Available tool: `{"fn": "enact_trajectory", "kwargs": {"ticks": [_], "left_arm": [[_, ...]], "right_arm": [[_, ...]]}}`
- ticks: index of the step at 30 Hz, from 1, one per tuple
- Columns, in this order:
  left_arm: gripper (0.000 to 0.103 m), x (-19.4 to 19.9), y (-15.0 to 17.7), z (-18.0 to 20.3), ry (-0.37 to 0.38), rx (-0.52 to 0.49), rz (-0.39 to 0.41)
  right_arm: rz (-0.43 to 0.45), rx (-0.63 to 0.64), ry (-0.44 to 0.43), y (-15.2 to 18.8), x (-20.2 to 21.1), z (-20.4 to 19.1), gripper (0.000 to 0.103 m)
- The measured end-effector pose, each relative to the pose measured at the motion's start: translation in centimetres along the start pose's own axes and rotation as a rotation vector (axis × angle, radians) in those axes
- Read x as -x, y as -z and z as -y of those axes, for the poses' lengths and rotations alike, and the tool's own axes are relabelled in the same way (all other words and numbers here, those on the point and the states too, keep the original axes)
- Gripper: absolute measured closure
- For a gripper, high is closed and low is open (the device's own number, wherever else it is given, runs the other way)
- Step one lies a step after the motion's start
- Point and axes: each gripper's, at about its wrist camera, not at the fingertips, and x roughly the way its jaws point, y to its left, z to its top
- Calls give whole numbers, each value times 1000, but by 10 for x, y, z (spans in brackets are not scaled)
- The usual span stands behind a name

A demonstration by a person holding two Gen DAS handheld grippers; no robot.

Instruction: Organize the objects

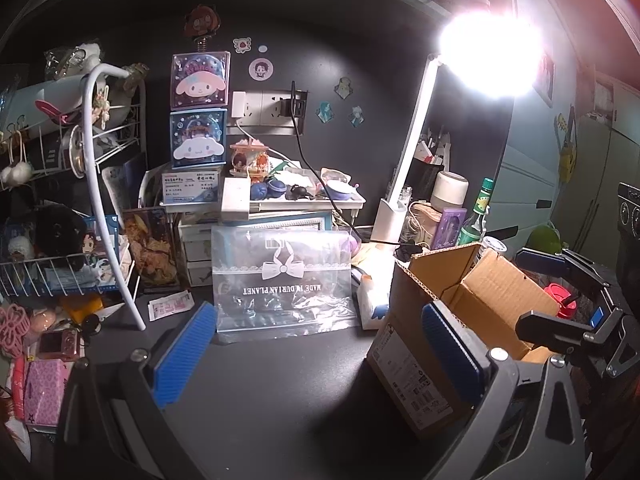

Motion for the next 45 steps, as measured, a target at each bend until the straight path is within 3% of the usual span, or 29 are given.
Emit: {"fn": "enact_trajectory", "kwargs": {"ticks": [45], "left_arm": [[1, -10, 2, -4, -6, 7, -20]], "right_arm": [[-3, -48, -21, 2, -1, 0, 6]]}}
